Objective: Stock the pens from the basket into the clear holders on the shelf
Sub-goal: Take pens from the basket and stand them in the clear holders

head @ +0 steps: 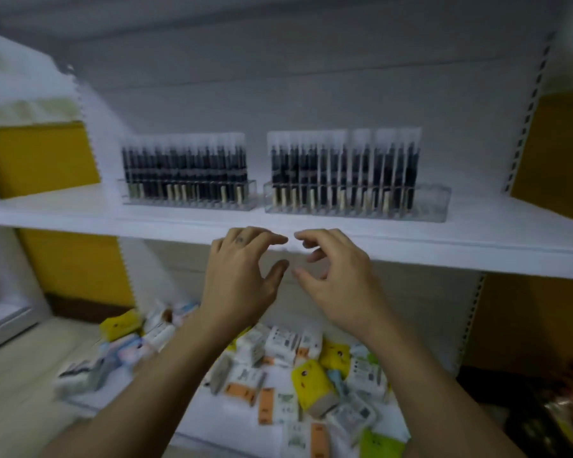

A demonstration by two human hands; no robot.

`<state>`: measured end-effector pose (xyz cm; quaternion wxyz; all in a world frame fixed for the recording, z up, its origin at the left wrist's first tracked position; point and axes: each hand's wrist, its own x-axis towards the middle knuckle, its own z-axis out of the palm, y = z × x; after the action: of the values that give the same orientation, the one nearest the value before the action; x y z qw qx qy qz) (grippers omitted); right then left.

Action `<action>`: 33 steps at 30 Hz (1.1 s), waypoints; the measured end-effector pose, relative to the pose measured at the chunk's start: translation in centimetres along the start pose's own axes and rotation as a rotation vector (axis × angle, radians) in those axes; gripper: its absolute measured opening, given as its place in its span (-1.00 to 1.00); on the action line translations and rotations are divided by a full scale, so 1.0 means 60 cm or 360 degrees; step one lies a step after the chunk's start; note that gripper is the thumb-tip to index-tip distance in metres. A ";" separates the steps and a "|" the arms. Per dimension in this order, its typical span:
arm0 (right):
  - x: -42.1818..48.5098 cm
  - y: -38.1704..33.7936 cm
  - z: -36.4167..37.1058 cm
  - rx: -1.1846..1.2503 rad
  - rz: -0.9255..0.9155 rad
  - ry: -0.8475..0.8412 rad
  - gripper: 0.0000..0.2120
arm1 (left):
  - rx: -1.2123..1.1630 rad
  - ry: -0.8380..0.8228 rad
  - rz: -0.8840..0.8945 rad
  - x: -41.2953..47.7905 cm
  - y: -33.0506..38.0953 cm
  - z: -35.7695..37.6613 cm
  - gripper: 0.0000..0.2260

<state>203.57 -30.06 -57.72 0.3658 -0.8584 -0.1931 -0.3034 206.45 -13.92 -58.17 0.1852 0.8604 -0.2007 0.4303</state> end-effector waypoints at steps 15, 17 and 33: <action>-0.213 0.110 0.305 -0.0122 0.0617 -0.0853 -0.44 | 0.0100 -0.1129 -0.0547 -0.322 -0.146 0.099 -0.53; -0.238 0.132 0.334 -0.0178 0.0725 -0.0958 -0.40 | 0.0090 -0.1243 -0.0578 -0.351 -0.161 0.123 -0.50; -0.413 0.269 0.475 -0.0337 0.1267 -0.1845 -0.75 | -0.0354 -0.2201 -0.1306 -0.608 -0.213 0.270 -0.60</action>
<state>204.93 -22.14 -98.02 0.2019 -0.9179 0.0022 0.3416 203.67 -4.25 -98.82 0.2468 0.9133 0.0202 -0.3233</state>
